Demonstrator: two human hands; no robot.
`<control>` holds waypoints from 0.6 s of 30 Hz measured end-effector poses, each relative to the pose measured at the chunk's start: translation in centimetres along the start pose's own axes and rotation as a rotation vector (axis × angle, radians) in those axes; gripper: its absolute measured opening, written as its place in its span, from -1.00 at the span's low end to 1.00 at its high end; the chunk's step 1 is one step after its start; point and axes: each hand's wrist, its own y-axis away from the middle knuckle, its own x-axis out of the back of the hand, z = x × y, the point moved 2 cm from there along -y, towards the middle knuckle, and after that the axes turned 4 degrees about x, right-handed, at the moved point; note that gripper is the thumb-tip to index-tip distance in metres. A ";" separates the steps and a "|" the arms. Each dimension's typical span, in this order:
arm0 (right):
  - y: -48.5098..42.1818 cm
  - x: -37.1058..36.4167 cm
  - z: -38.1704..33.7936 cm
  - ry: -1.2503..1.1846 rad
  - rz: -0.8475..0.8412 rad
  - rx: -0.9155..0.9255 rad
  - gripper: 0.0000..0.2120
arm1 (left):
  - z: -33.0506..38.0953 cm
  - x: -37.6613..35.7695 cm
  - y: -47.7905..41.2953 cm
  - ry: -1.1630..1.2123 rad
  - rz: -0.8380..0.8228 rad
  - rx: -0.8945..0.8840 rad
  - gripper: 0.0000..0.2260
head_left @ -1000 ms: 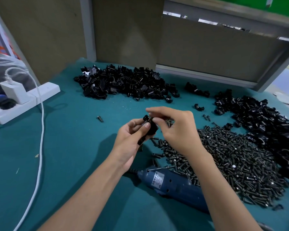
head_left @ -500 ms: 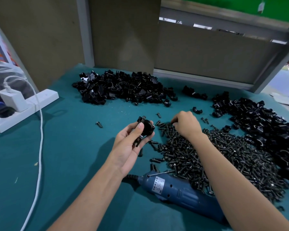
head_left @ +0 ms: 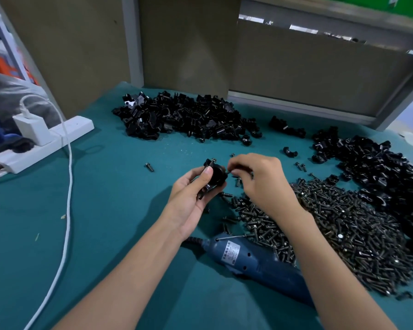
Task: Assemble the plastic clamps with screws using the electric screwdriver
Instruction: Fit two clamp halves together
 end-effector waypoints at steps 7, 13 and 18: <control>0.8 -0.1 -1.2 0.012 -0.021 0.012 -0.84 | 0.3 0.2 0.3 -0.103 -0.040 0.015 -0.72; 1.0 0.7 -1.3 -0.065 0.011 -0.007 -0.81 | 0.5 0.0 0.6 -0.170 -0.090 0.020 -0.63; 1.2 1.4 -1.2 -0.103 0.030 -0.021 -0.90 | 0.3 0.0 0.8 -0.138 -0.109 0.050 -0.58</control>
